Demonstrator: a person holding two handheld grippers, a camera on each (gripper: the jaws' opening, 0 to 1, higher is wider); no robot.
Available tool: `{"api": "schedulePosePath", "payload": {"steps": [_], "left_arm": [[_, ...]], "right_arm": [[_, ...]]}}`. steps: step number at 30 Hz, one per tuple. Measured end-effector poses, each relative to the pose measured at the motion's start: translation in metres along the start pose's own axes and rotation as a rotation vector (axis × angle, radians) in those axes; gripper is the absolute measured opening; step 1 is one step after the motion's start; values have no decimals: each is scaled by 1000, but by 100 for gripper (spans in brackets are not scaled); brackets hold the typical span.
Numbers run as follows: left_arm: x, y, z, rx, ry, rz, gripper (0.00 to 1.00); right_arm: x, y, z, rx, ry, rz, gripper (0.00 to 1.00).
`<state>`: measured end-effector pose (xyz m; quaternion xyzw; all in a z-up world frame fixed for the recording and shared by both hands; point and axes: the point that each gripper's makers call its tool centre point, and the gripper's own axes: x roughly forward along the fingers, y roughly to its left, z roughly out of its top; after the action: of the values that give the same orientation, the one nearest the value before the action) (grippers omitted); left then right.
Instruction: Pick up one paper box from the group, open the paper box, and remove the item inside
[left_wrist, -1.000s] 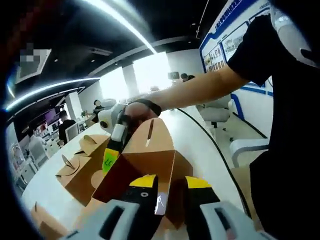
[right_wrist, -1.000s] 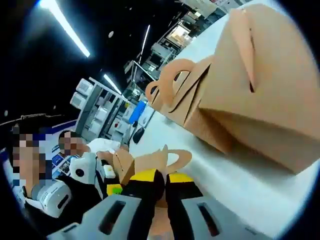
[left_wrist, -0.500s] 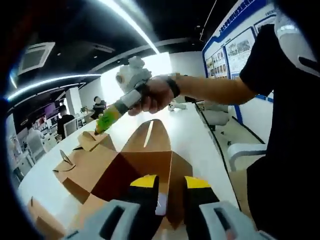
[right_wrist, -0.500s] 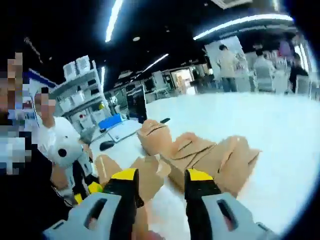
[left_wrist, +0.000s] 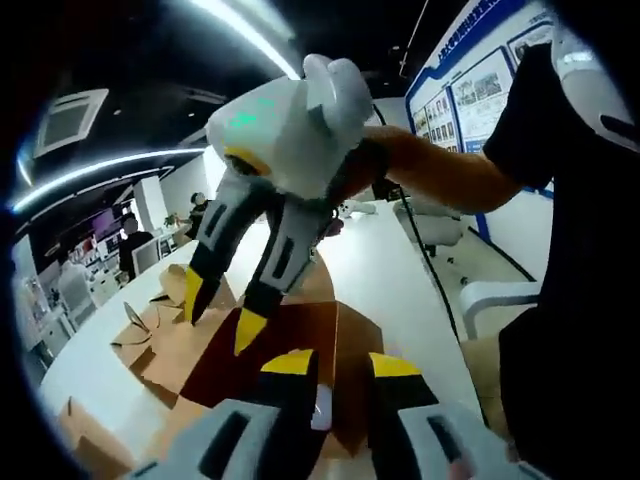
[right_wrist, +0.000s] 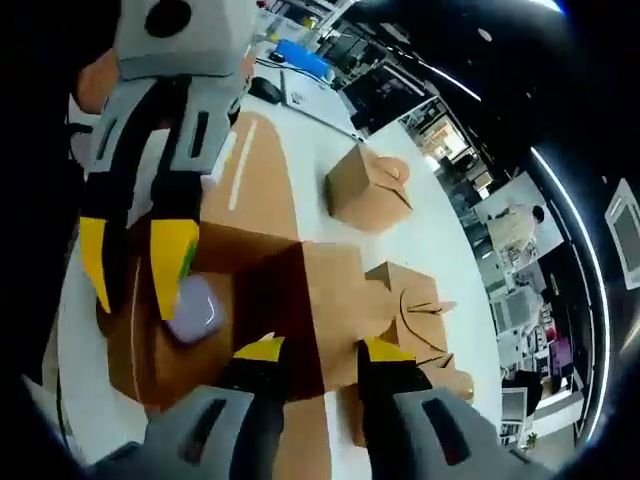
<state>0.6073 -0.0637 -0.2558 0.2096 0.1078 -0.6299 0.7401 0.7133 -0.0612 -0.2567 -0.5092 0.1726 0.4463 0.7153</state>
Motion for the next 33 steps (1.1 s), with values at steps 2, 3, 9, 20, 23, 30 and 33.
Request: {"api": "schedulePosePath", "payload": {"steps": [2, 3, 9, 20, 23, 30, 33], "left_arm": [[1, 0, 0, 5, 12, 4, 21], [1, 0, -1, 12, 24, 12, 21], [3, 4, -2, 23, 43, 63, 20], [3, 5, 0, -7, 6, 85, 21], [3, 6, 0, -14, 4, 91, 21], [2, 6, 1, -54, -28, 80, 20], [1, 6, 0, -50, -16, 84, 20]], "right_arm": [[5, 4, 0, 19, 5, 20, 23], [7, 8, 0, 32, 1, 35, 19], [10, 7, -1, 0, 7, 47, 15], [11, 13, -2, -61, 58, 258, 9], [12, 13, -2, -66, 51, 250, 8], [13, 14, -2, -44, 33, 282, 7], [13, 15, -2, -58, 47, 294, 6]]}}
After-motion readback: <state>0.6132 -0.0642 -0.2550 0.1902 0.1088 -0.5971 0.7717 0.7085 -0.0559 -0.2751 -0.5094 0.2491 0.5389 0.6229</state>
